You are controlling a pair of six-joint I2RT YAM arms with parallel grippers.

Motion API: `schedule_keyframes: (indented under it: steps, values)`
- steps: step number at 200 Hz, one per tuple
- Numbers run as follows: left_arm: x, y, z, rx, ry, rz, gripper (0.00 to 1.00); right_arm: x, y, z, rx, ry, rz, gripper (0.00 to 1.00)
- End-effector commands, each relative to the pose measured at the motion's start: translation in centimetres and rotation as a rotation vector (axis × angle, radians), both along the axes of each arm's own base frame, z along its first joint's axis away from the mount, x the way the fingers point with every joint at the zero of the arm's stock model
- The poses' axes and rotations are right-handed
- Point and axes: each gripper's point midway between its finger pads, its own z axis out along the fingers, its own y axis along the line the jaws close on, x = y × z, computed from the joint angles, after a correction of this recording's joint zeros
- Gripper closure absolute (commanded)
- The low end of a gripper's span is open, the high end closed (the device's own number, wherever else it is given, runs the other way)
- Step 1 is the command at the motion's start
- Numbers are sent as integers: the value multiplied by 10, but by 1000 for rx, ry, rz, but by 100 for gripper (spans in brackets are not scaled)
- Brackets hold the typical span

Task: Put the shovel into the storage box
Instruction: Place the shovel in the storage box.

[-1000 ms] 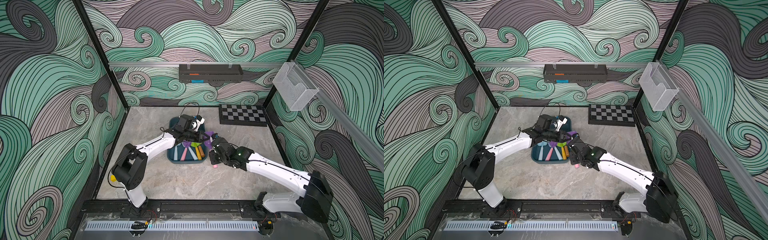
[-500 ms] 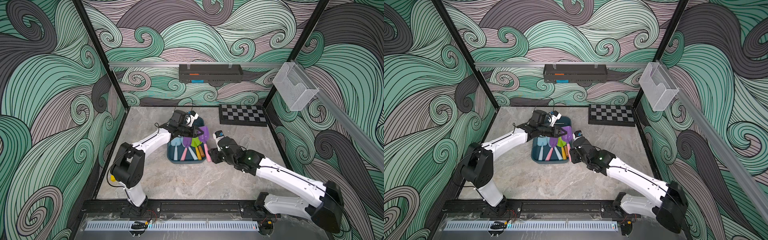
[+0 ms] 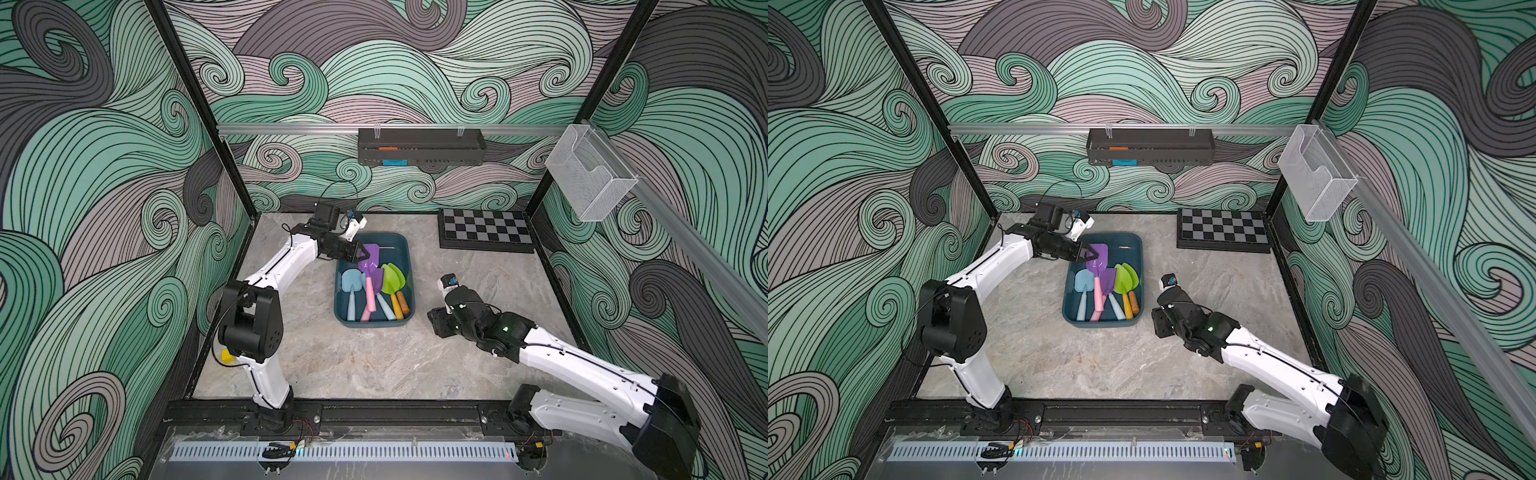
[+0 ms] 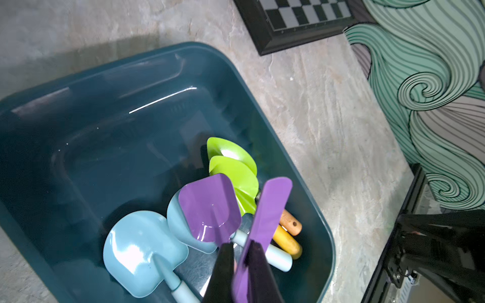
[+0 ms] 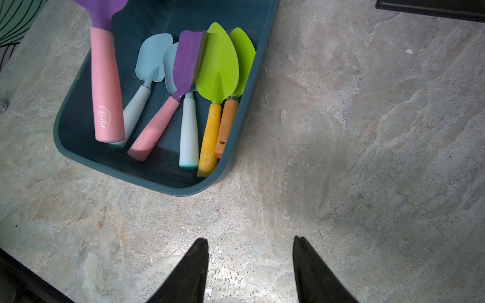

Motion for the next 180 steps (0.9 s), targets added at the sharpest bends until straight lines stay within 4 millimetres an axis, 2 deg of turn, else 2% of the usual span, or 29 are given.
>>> schedule_keyframes:
  steps: [1, 57, 93, 117, 149, 170, 180]
  values:
    - [4, 6, -17, 72, 24, -56, 100, -2, -7, -1, 13, -6, -7, 45]
    - [11, 6, -70, 106, 183, -56, 98, -9, -19, -18, 10, 32, -34, 45]
    - [9, 9, -87, 120, 217, -39, 93, -8, -25, -26, 1, 49, -49, 44]
    - [9, 9, -84, 121, 215, -32, 82, -7, -25, -28, 8, 56, -55, 42]
    - [7, 12, -69, 136, 193, -30, 74, -8, -23, -30, 28, 66, -48, 41]
    - [10, 18, -53, 161, 163, -3, 69, -7, -22, -29, 28, 62, -42, 41]
    - [10, 20, -38, 167, 135, 8, 66, -6, -23, -28, 26, 58, -43, 41]
